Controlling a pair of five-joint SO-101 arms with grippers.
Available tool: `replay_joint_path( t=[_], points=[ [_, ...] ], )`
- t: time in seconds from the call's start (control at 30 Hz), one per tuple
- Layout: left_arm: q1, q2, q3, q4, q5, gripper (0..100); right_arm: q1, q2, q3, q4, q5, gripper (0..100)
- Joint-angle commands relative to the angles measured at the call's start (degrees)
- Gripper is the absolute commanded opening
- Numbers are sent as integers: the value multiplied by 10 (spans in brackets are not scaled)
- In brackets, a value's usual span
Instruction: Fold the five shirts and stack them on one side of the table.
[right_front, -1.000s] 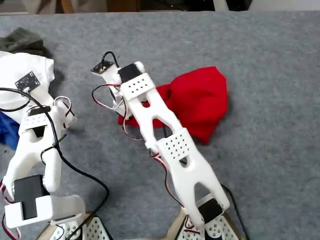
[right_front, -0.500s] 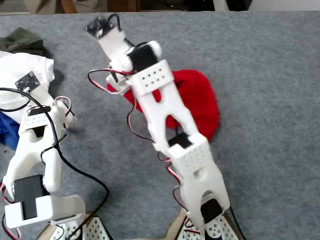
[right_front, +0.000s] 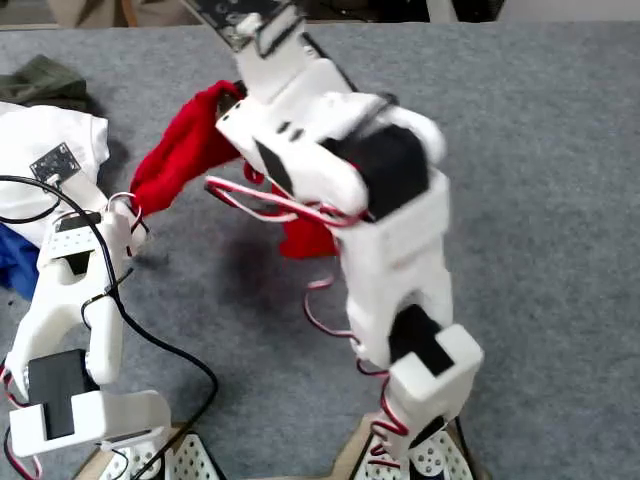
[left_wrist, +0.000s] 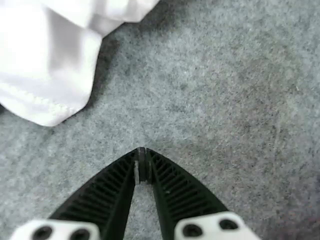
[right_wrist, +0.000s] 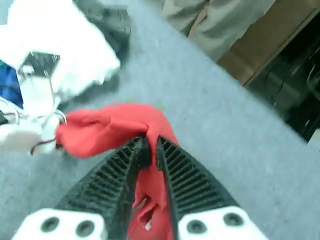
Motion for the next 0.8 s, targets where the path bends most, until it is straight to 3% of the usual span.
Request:
replay_joint_path(
  t=[0.0, 0.6, 0.77],
  points=[
    [-4, -5, -32, -6, 5, 20, 0, -44, -20, -13, -5, 5],
    [-4, -6, -32, -4, 5, 20, 224, 153, 114, 14, 2, 5],
    [-4, -5, -32, -4, 5, 21, 282, 231, 114, 14, 40, 5]
  ],
)
